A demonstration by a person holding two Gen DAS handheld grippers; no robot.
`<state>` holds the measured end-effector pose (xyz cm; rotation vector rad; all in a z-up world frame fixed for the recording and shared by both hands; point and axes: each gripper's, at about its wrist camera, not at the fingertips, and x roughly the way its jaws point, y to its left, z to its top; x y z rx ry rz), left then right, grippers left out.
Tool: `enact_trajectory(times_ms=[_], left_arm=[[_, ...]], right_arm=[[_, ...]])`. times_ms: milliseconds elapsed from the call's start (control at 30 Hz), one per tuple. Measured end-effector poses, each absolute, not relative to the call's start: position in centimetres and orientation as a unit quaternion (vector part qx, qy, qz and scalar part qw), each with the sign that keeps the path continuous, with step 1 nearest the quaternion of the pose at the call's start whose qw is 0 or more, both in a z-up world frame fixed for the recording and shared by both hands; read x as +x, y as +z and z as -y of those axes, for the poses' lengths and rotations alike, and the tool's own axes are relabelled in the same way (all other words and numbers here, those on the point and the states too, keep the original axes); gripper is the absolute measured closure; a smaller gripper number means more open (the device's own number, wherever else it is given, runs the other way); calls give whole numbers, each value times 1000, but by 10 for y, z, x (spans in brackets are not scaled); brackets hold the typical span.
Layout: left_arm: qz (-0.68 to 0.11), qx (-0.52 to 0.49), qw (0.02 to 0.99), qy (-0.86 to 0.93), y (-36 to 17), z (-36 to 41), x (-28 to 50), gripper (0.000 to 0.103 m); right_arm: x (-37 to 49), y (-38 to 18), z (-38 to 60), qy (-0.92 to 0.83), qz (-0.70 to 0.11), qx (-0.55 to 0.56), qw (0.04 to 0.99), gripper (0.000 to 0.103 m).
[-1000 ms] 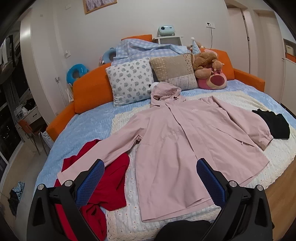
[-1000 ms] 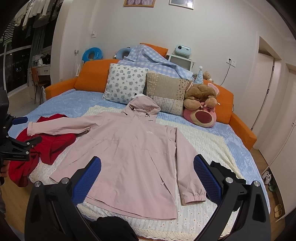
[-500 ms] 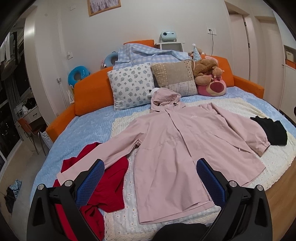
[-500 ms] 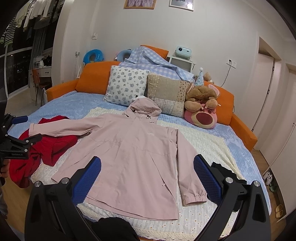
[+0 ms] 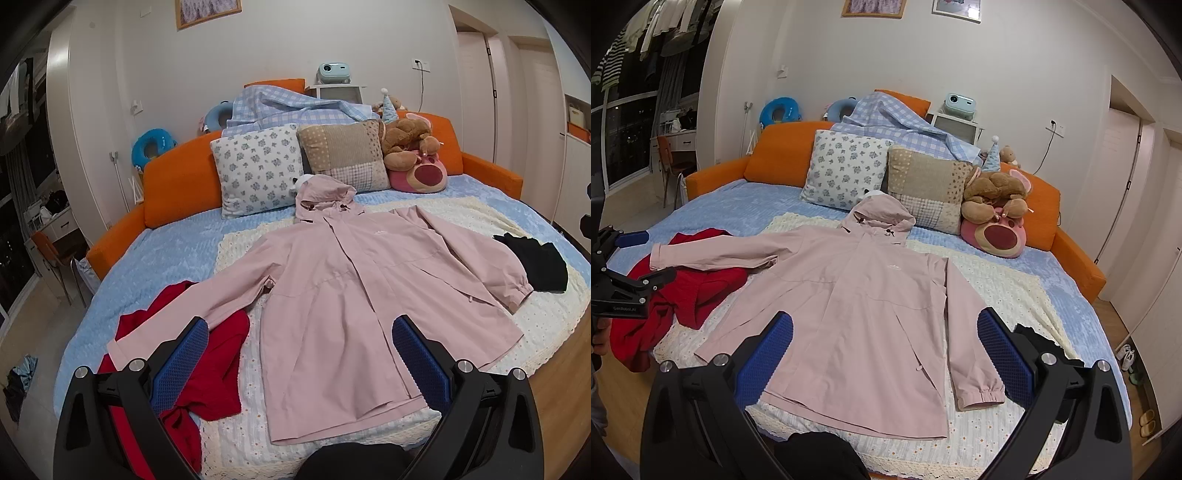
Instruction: Fold large clothes
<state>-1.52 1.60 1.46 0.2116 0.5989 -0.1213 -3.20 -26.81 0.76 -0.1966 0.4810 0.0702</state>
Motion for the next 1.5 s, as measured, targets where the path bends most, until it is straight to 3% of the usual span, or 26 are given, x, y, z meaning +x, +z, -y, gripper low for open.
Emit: enact_trajectory(times_ms=[1267, 1500], left_arm=[[-306, 104, 944, -62, 5, -18, -13, 2], [-326, 101, 937, -75, -11, -4, 16, 2]], right_arm=[[-30, 0, 268, 35, -234, -94, 967, 4], [-12, -3, 301, 10, -215, -70, 974, 5]])
